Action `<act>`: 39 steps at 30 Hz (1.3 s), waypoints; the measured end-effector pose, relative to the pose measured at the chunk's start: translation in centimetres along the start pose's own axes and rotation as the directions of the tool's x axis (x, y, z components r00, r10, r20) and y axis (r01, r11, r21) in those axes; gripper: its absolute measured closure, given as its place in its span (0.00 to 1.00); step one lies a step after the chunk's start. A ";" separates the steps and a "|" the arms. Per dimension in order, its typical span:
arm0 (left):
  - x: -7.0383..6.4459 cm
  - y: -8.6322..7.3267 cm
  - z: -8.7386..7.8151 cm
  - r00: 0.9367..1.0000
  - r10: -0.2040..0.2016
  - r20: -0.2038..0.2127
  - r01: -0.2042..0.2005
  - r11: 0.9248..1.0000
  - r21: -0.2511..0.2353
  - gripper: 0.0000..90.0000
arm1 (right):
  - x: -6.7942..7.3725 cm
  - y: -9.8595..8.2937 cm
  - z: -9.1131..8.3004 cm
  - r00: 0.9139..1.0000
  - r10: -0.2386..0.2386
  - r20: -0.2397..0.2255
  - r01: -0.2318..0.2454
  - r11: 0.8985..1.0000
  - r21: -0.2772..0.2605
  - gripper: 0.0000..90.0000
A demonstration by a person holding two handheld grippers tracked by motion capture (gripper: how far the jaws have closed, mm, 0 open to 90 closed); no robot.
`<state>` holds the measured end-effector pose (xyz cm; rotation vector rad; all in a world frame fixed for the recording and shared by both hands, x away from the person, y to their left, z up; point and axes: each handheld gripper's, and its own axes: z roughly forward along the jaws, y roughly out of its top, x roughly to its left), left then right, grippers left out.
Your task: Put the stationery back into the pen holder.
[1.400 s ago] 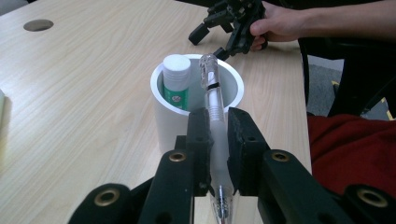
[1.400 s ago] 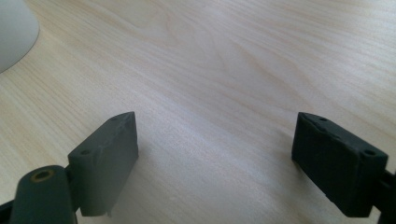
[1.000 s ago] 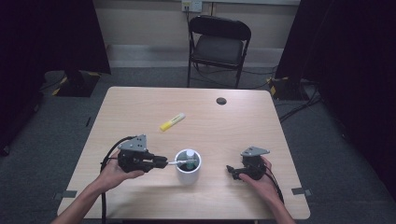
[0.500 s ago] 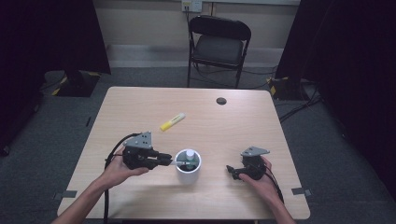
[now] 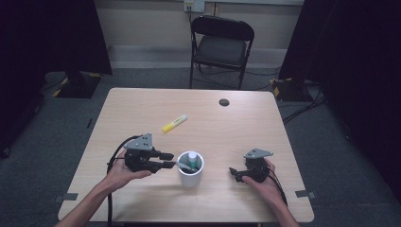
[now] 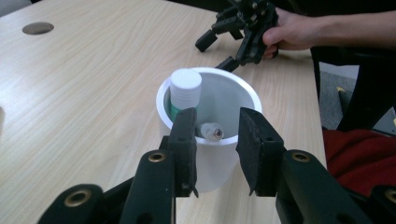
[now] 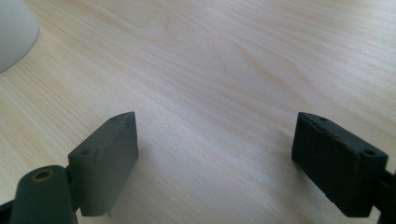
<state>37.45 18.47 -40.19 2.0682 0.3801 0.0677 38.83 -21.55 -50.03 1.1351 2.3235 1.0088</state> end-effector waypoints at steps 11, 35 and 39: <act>-0.3 0.5 0.3 1.000 0.006 0.027 -0.004 0.998 -0.069 0.93 | 0.0 0.0 0.0 1.000 0.000 0.000 0.000 1.000 0.000 0.15; 4.0 -1.5 -2.6 0.980 -0.156 -0.120 0.143 0.984 -0.110 0.70 | 0.0 0.0 0.0 1.000 0.000 0.000 0.000 1.000 0.000 0.15; 4.8 -2.6 -3.1 0.965 -0.180 -0.193 0.164 0.982 -0.094 0.62 | 0.0 0.0 0.0 1.000 0.000 0.000 0.000 1.000 0.000 0.15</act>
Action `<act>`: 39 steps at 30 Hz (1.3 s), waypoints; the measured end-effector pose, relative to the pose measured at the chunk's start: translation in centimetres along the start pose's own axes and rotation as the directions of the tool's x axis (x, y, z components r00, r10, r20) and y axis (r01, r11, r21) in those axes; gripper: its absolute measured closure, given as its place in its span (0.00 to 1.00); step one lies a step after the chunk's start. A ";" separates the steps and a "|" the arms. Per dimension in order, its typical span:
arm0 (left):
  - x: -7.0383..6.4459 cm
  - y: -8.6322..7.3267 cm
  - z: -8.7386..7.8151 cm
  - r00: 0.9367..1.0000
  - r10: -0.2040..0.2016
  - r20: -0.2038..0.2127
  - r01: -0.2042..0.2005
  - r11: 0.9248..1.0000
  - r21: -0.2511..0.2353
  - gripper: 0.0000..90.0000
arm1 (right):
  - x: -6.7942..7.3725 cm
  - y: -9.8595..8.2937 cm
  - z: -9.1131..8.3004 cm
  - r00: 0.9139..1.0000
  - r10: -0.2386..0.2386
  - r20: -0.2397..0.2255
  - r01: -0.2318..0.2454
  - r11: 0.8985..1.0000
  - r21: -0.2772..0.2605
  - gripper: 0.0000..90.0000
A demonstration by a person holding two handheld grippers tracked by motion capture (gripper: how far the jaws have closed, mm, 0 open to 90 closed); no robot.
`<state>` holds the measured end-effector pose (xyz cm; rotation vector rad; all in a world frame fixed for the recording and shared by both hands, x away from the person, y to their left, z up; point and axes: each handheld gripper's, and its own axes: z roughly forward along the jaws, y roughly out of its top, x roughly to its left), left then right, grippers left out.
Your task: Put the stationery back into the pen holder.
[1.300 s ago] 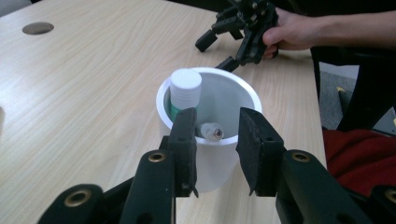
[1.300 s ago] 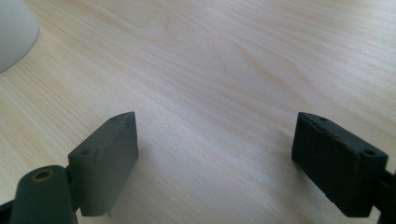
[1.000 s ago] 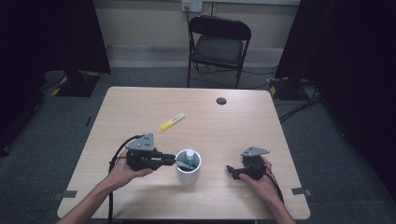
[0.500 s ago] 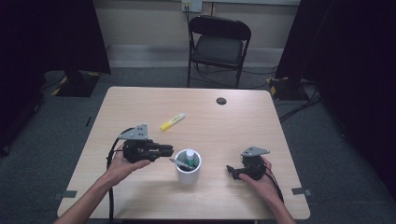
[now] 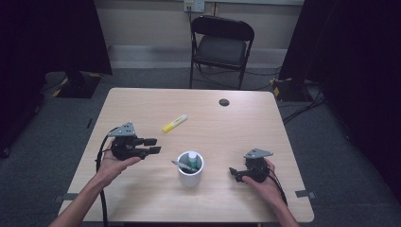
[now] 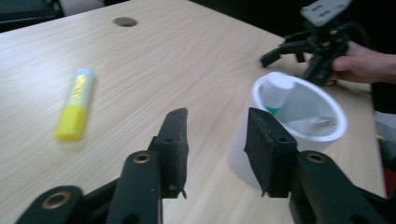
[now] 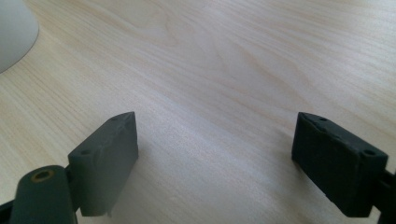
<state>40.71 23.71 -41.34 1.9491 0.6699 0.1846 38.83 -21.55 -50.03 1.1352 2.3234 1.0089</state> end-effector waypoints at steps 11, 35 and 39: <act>1.8 0.4 0.7 0.998 0.005 -0.067 -0.004 1.000 0.018 0.51 | 0.0 0.1 0.1 1.000 0.002 0.003 -0.002 1.000 0.001 0.15; 7.5 0.9 5.2 0.963 -0.068 -0.262 0.096 0.991 0.095 0.40 | 0.0 0.1 0.1 1.000 0.002 0.003 -0.002 1.000 0.001 0.15; 8.2 1.2 6.1 0.957 -0.081 -0.278 0.111 0.989 0.093 0.41 | 0.0 0.1 0.1 1.000 0.002 0.003 -0.002 1.000 0.001 0.15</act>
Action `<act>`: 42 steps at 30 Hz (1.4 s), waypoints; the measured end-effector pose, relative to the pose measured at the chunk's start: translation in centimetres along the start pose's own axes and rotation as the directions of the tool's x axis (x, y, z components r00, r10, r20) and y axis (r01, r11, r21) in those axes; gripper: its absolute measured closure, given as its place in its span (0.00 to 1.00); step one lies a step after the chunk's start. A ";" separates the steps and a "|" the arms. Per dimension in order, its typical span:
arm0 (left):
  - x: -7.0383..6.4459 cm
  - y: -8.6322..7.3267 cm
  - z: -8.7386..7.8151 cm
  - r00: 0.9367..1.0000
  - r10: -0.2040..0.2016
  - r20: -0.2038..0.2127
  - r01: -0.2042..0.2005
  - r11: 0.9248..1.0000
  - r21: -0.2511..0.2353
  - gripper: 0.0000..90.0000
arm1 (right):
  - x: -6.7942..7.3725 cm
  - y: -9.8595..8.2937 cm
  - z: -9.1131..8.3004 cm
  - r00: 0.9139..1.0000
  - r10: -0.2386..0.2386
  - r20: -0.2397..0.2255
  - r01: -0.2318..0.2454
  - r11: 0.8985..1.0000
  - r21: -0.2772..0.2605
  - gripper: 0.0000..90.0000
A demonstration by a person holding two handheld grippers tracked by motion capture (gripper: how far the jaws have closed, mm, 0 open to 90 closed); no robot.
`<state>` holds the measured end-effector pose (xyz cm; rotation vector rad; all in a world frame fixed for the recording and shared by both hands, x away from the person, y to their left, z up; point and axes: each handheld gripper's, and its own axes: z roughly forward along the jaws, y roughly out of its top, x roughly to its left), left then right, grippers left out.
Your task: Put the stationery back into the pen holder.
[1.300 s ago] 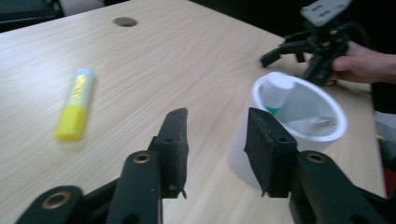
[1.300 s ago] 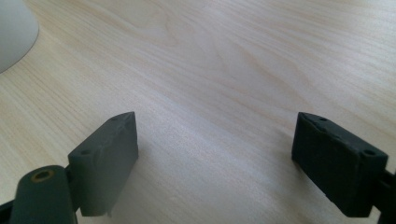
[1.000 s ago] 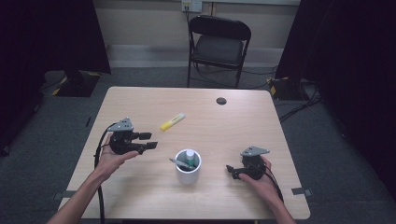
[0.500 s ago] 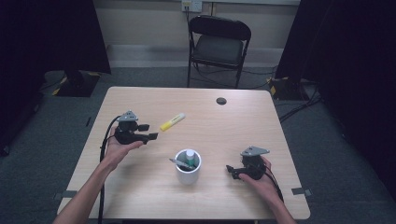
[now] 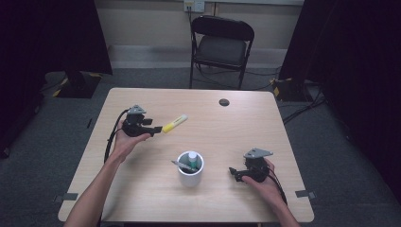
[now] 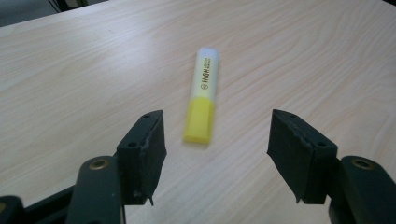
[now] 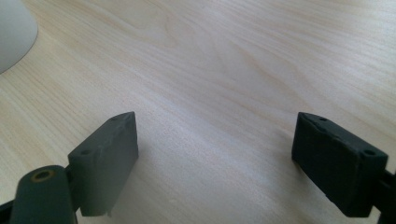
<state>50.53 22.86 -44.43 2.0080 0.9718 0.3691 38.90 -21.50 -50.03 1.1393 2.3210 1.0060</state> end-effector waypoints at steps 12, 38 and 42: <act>0.7 1.4 2.5 0.999 0.013 -0.037 -0.012 0.999 0.030 0.37 | 0.1 -0.1 -0.1 1.000 0.003 -0.001 -0.003 1.000 0.001 0.15; -0.4 0.0 8.0 0.993 0.101 -0.053 -0.093 0.986 0.140 0.64 | 0.1 -0.1 -0.1 1.000 -0.002 -0.001 0.002 1.000 0.000 0.15; -0.7 -0.1 8.0 0.994 0.097 -0.043 -0.091 0.987 0.133 0.73 | 0.1 -0.1 -0.1 1.000 -0.002 -0.001 0.002 1.000 -0.001 0.15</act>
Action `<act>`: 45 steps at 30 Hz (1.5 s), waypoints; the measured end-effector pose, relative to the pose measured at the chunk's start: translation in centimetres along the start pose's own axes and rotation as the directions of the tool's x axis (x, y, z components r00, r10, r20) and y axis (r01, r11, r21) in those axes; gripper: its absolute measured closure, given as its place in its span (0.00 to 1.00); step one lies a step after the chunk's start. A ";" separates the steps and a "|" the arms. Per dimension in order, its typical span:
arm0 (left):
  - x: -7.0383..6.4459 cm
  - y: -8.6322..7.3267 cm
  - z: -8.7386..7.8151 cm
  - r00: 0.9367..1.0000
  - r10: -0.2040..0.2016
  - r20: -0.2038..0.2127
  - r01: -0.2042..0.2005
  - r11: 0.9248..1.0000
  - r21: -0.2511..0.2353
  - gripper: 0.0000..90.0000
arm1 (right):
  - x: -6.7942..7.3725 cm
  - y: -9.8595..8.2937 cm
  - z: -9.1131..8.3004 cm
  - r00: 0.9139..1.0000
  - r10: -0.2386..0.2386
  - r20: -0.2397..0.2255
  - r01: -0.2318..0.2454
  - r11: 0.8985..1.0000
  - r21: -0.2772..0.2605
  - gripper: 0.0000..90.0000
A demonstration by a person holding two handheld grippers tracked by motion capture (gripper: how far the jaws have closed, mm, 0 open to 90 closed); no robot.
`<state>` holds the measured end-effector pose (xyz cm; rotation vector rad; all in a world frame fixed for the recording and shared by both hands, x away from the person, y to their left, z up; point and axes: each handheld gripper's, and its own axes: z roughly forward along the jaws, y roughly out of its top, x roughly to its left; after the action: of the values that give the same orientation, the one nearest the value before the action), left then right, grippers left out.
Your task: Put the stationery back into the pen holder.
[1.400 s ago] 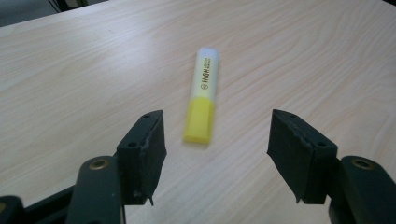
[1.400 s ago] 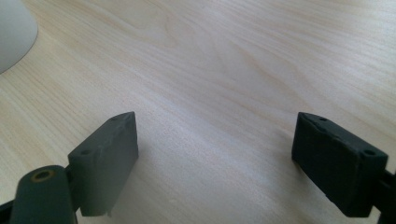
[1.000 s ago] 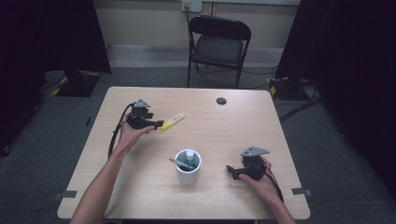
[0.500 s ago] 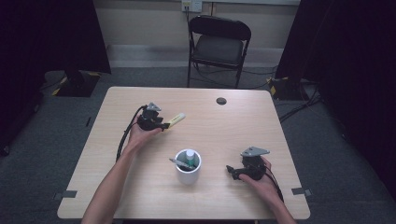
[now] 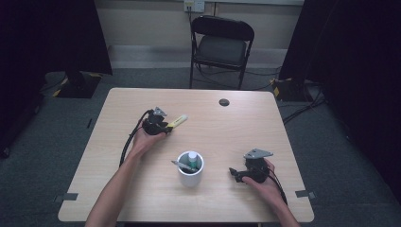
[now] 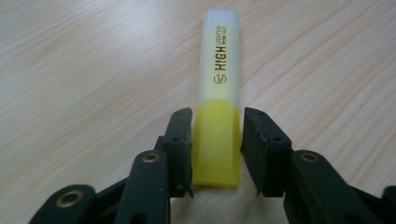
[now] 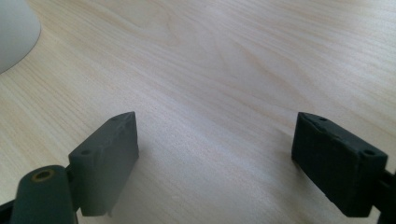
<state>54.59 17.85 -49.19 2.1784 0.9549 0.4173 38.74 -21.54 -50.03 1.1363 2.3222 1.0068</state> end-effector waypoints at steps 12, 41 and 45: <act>-0.2 -0.6 -0.9 0.999 0.003 0.032 -0.003 1.000 0.014 0.75 | 0.0 0.0 0.0 1.000 -0.001 -0.001 0.001 1.000 -0.002 0.15; -3.1 -5.8 -6.4 0.988 0.067 0.137 -0.070 0.997 0.022 0.74 | 0.0 0.0 0.0 1.000 0.001 0.000 -0.001 1.000 -0.001 0.15; -3.7 -6.1 -7.0 0.988 0.069 0.140 -0.076 0.996 0.045 0.74 | 0.1 0.0 0.0 1.000 0.002 0.001 -0.002 1.000 -0.001 0.15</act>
<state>45.26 21.34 -48.74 2.2606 0.8208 0.2746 38.68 -21.51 -50.03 1.1389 2.3197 1.0074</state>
